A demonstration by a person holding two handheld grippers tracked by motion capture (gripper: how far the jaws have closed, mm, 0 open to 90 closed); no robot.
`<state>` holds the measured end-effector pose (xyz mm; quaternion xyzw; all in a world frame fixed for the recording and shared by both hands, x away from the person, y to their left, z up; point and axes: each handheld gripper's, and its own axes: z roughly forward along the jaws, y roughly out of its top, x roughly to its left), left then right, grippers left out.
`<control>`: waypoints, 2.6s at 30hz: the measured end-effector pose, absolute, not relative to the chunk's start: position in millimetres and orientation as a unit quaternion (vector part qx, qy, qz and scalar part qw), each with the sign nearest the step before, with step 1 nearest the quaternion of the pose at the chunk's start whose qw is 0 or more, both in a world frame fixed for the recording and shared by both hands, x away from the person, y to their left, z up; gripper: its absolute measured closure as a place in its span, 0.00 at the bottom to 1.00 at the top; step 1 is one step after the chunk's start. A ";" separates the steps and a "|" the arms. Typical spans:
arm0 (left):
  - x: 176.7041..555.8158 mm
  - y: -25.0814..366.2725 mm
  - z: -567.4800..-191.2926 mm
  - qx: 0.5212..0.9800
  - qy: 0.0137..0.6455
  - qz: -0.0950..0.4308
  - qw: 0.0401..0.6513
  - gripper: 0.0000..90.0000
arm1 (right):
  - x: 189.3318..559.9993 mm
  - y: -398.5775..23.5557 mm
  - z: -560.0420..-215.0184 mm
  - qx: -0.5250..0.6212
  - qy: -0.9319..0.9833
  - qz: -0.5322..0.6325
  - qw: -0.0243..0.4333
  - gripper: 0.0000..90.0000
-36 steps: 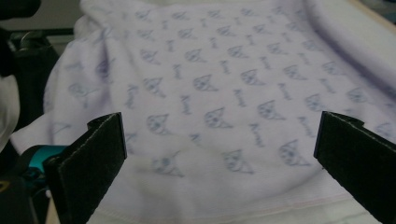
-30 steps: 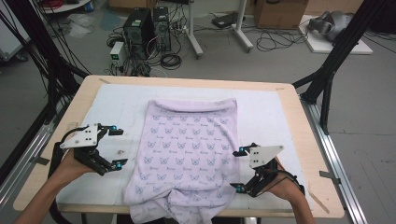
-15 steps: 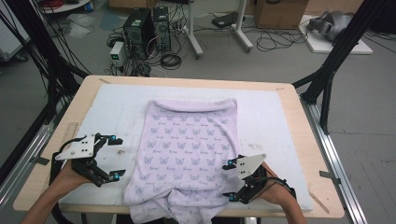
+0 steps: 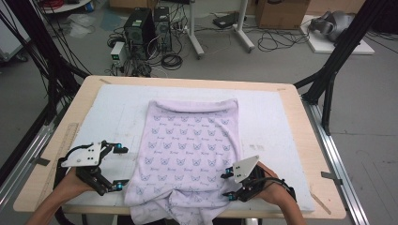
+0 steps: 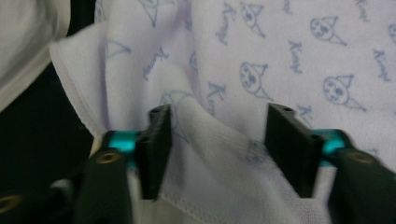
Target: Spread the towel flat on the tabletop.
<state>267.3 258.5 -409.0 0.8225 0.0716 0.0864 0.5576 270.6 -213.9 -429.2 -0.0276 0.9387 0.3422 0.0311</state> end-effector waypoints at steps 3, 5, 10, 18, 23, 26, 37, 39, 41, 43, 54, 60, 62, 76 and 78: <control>263.5 251.4 -411.7 0.832 0.062 0.082 0.545 0.02 | 271.8 -212.6 -430.3 -0.029 0.943 0.330 0.036 0.67; 261.0 247.5 -412.8 0.838 0.052 0.077 0.538 0.02 | 270.8 -212.2 -429.3 -0.037 0.944 0.327 0.032 0.81; 255.1 238.4 -417.6 0.847 0.038 0.064 0.527 0.02 | 269.5 -212.0 -425.5 -0.031 0.946 0.319 0.042 0.94; 250.3 222.8 -433.5 0.872 0.027 0.049 0.487 0.02 | 271.5 -221.1 -417.1 0.003 0.933 0.359 0.030 0.95; 249.2 219.3 -438.3 0.887 0.009 0.034 0.460 0.23 | 272.4 -227.2 -412.8 0.015 0.925 0.380 0.028 0.95; 248.3 218.5 -441.2 0.893 0.010 0.022 0.450 0.35 | 271.9 -229.0 -412.5 0.020 0.922 0.385 0.029 0.95; 249.8 224.9 -433.8 0.888 0.045 0.010 0.457 0.87 | 273.4 -235.8 -412.4 0.029 0.910 0.413 0.002 0.96; 250.3 226.7 -431.6 0.881 0.053 0.006 0.469 0.87 | 273.6 -238.0 -411.5 0.031 0.907 0.421 -0.004 0.96; 252.7 229.0 -429.4 0.874 0.064 -0.001 0.482 0.87 | 274.3 -240.0 -410.7 0.036 0.901 0.432 -0.017 0.96; 254.5 230.8 -428.4 0.868 0.071 -0.007 0.491 0.87 | 275.0 -241.6 -410.3 0.039 0.896 0.442 -0.031 0.96; 253.2 233.6 -420.9 0.855 0.067 -0.061 0.511 0.88 | 275.6 -243.6 -406.8 0.006 0.886 0.456 -0.085 0.96; 247.7 229.8 -416.2 0.857 0.038 -0.091 0.505 0.88 | 274.5 -247.0 -402.3 -0.014 0.877 0.467 -0.114 0.96; 245.0 229.0 -415.8 0.859 0.030 -0.097 0.501 0.88 | 273.0 -246.9 -401.7 -0.023 0.877 0.464 -0.123 0.96; 230.4 224.6 -417.6 0.867 -0.029 -0.148 0.474 0.87 | 262.5 -237.7 -406.0 -0.082 0.865 0.447 -0.212 0.96; 229.0 225.6 -418.0 0.867 -0.032 -0.150 0.474 0.87 | 260.8 -234.5 -408.4 -0.090 0.867 0.438 -0.219 0.96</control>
